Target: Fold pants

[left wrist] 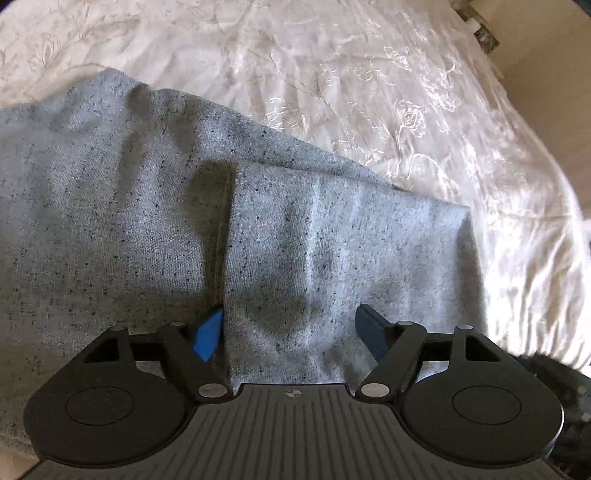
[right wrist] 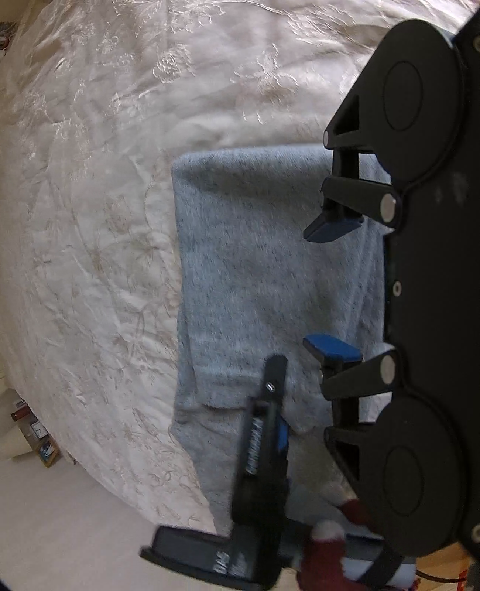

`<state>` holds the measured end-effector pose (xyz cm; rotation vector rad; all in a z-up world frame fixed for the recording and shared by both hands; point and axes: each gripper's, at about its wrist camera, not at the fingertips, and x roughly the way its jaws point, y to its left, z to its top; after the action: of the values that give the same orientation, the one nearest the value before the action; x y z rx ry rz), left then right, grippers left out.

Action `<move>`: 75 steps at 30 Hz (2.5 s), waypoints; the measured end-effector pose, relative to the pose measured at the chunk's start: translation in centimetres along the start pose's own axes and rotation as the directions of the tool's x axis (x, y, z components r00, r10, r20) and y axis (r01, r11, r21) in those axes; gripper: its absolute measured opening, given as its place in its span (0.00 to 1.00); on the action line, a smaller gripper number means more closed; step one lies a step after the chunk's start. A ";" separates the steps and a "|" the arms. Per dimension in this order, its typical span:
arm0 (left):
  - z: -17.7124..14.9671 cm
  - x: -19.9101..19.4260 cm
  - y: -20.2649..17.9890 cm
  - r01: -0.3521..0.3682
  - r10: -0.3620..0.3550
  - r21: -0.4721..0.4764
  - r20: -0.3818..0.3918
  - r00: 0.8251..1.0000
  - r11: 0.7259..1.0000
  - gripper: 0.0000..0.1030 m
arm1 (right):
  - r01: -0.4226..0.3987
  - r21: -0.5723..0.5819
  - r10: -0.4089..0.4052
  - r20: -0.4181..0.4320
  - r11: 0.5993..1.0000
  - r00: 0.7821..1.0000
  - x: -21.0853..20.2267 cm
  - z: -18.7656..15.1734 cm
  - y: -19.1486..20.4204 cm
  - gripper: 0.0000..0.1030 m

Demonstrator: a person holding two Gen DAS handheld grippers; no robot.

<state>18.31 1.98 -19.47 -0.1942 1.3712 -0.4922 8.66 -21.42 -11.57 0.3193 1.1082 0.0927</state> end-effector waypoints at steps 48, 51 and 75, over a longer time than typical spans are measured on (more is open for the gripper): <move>-1.1 -13.3 17.4 -0.054 0.051 0.040 0.076 0.996 0.998 0.72 | 0.230 -0.177 -0.225 0.043 0.957 0.973 8.7 -1.3 20.4 0.56; -1.5 -13.9 18.5 -0.080 0.077 0.026 0.093 0.993 0.996 0.73 | 0.172 -0.151 -0.163 0.069 0.973 0.984 7.6 -0.7 20.3 0.57; -2.8 -21.2 26.3 -0.075 0.109 -0.132 0.279 0.954 0.988 0.99 | 0.193 -0.207 -0.229 -0.164 0.959 0.960 11.9 -4.7 21.8 0.63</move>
<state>18.97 35.05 -12.06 -0.2871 1.1207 -0.2902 11.67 2.98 -17.20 0.0195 1.3025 0.0371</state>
